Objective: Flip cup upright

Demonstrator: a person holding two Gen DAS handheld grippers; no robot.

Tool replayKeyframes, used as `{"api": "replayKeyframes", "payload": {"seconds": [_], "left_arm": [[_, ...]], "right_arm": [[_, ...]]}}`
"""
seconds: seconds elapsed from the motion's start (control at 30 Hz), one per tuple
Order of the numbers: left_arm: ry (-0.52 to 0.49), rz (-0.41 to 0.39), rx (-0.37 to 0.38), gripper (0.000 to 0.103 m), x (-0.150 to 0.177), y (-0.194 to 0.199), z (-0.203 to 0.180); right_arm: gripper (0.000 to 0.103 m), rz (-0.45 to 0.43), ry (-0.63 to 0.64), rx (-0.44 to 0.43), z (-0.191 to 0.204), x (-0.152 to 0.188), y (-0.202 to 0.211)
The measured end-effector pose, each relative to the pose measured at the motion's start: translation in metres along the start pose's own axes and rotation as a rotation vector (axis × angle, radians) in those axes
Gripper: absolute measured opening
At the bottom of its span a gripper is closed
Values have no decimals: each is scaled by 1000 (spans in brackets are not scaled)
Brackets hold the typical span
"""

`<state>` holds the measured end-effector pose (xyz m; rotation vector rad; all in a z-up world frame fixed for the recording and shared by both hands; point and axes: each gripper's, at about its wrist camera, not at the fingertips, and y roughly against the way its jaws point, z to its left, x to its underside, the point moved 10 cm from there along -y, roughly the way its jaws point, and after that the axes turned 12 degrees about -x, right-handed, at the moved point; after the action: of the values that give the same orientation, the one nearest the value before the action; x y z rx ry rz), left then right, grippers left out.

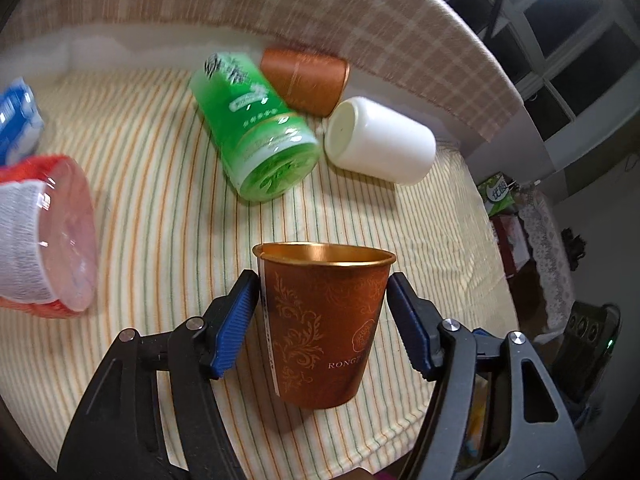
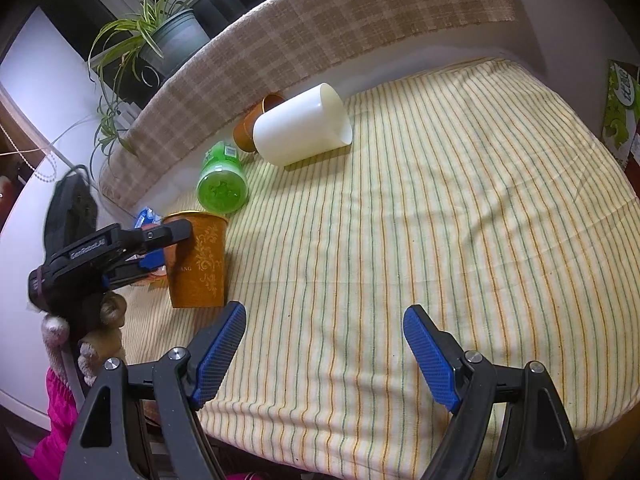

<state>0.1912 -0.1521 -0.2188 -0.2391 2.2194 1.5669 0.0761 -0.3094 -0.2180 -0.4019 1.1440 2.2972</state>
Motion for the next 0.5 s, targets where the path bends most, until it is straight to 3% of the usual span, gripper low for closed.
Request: {"api": "replayKeyframes", "payload": {"seconds": [0.5], "left_arm": [[-133,-195,-148,67,-1,26,-17]], "right_arm": [[83,-13,36,18,9,-1,-1]]}}
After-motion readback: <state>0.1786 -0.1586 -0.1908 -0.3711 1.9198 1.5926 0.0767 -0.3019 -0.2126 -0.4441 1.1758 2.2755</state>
